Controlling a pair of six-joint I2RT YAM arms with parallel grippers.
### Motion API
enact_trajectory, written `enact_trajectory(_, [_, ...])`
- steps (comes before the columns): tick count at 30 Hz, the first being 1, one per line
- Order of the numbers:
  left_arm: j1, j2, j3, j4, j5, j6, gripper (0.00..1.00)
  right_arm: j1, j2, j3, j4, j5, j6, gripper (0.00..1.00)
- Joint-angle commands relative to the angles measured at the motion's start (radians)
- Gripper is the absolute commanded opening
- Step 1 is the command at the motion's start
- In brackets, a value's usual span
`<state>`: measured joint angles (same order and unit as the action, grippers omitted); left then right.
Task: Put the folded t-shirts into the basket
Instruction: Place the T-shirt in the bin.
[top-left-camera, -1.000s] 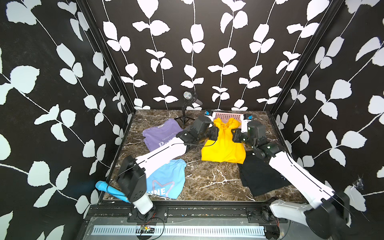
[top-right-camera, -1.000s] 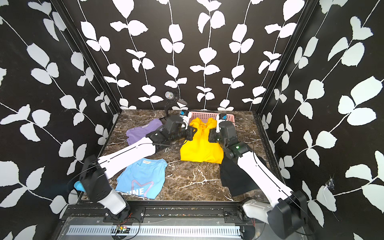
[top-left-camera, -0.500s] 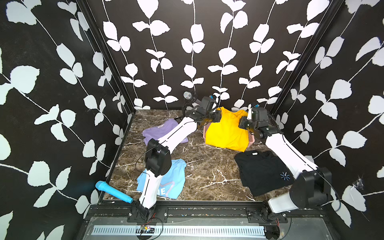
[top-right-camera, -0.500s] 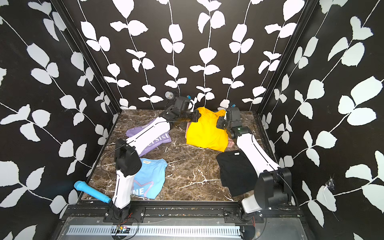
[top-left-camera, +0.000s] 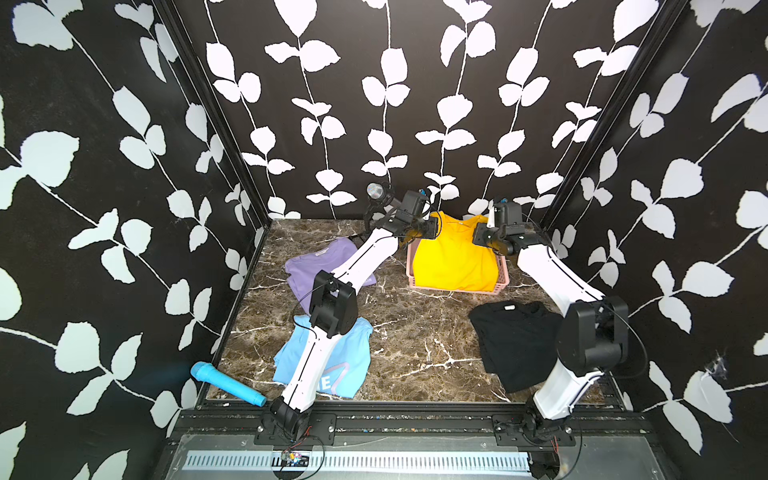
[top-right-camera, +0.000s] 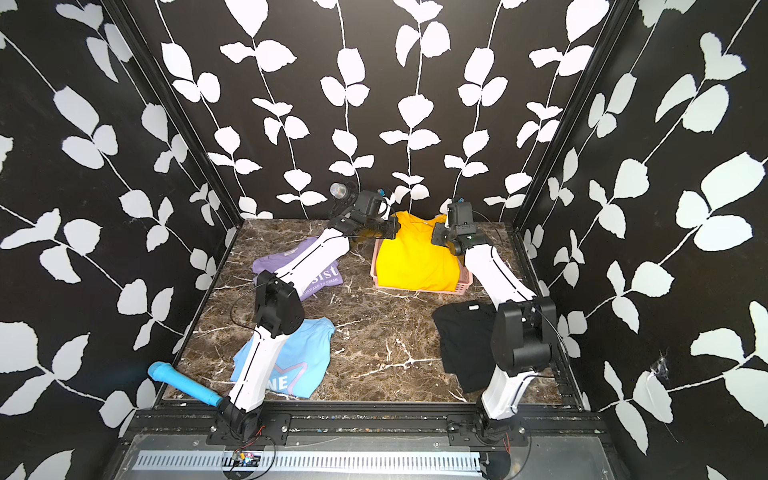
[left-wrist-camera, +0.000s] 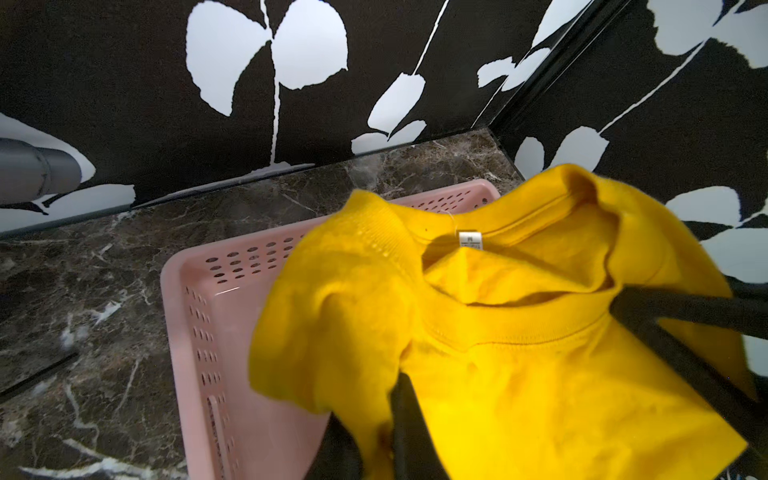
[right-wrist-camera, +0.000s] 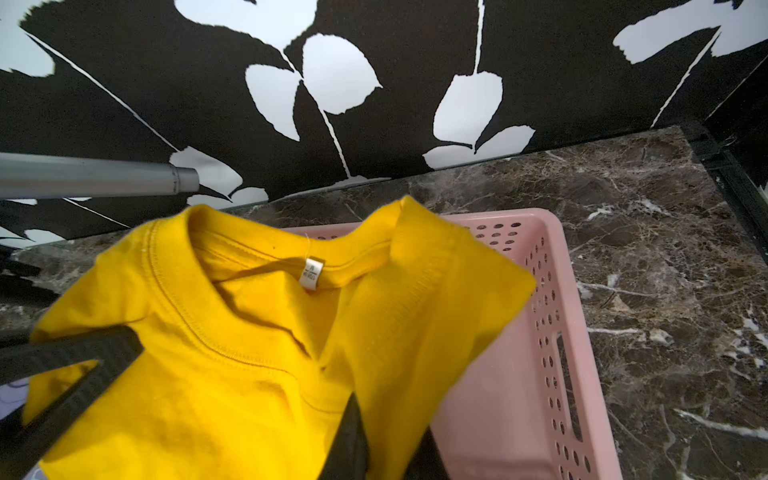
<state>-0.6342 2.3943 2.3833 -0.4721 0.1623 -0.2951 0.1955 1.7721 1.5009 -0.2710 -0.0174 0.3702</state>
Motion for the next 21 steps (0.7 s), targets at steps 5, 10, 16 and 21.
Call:
enact_trajectory(5, [0.002,0.038,0.061,0.045,-0.036,0.077,0.00,-0.010,0.043,0.055,-0.033,0.017,-0.075,0.00])
enact_trajectory(10, [0.006,0.092,0.120,0.017,-0.053,0.098,0.00,-0.012,0.095,0.115,-0.092,0.029,-0.115,0.00])
enact_trajectory(16, [0.011,0.132,0.144,0.022,-0.069,0.114,0.00,-0.017,0.135,0.141,-0.108,0.057,-0.146,0.00])
enact_trajectory(21, [0.011,0.166,0.152,0.032,-0.071,0.114,0.00,-0.026,0.182,0.177,-0.134,0.081,-0.186,0.00])
